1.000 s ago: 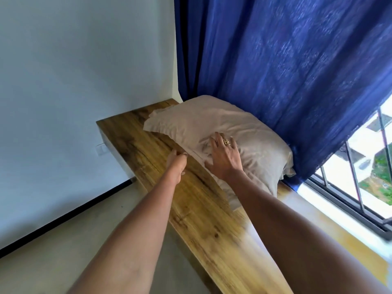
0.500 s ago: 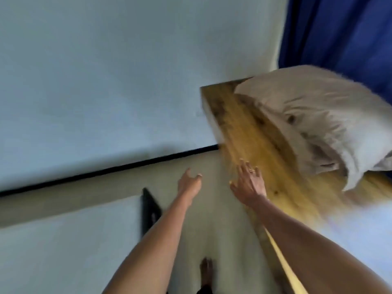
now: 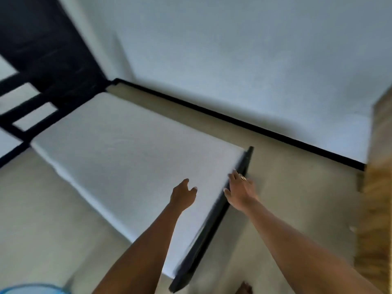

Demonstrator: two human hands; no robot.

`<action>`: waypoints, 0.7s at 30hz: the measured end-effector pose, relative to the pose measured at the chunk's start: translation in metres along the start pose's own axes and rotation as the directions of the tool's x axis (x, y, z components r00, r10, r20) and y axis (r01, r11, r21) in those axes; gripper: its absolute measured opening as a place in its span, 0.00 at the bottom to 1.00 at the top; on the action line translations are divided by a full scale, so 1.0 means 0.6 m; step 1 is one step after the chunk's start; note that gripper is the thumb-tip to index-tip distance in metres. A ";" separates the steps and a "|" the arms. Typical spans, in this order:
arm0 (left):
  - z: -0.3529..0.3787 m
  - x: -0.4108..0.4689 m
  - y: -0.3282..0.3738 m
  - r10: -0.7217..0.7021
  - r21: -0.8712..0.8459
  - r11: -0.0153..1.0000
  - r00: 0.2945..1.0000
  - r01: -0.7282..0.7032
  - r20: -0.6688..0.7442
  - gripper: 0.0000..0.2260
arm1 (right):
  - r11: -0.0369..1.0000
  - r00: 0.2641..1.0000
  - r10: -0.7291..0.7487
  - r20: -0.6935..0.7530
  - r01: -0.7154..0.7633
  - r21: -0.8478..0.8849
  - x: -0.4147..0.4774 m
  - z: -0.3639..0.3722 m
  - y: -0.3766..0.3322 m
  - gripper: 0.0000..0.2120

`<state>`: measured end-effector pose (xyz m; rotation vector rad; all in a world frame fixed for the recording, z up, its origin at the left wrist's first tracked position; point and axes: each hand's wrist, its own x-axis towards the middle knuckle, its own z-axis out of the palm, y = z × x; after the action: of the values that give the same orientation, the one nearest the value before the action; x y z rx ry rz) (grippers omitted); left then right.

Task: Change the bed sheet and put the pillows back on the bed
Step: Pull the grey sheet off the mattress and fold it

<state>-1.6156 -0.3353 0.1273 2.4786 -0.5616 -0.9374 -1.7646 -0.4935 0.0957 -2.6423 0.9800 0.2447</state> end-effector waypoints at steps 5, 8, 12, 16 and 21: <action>-0.141 -0.020 -0.216 -0.187 -0.133 0.976 0.975 0.171 -0.119 0.27 | 0.959 0.957 -0.258 0.128 0.270 -0.085 0.028 0.060 -0.239 0.27; -0.207 -0.024 -0.335 -0.260 -0.188 0.954 0.957 0.233 -0.131 0.27 | 0.928 0.926 -0.348 0.144 0.362 -0.085 0.037 0.096 -0.360 0.27; -0.291 -0.004 -0.481 -0.291 -0.232 0.938 0.948 0.256 -0.130 0.26 | 0.916 0.909 -0.374 0.183 0.393 -0.081 0.044 0.138 -0.518 0.28; -0.358 0.017 -0.576 -0.300 -0.291 0.920 0.950 0.264 -0.085 0.24 | 0.933 0.905 -0.330 0.267 0.356 -0.050 0.046 0.169 -0.637 0.25; -0.349 0.025 -0.652 -0.350 -0.412 0.856 0.936 0.311 -0.021 0.20 | 0.933 0.871 -0.302 0.388 0.354 -0.067 0.033 0.233 -0.676 0.22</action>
<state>-1.3756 0.0323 0.0583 2.2536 0.0997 -0.9390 -1.4895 -0.1662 0.0525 -2.6834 0.3927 0.7219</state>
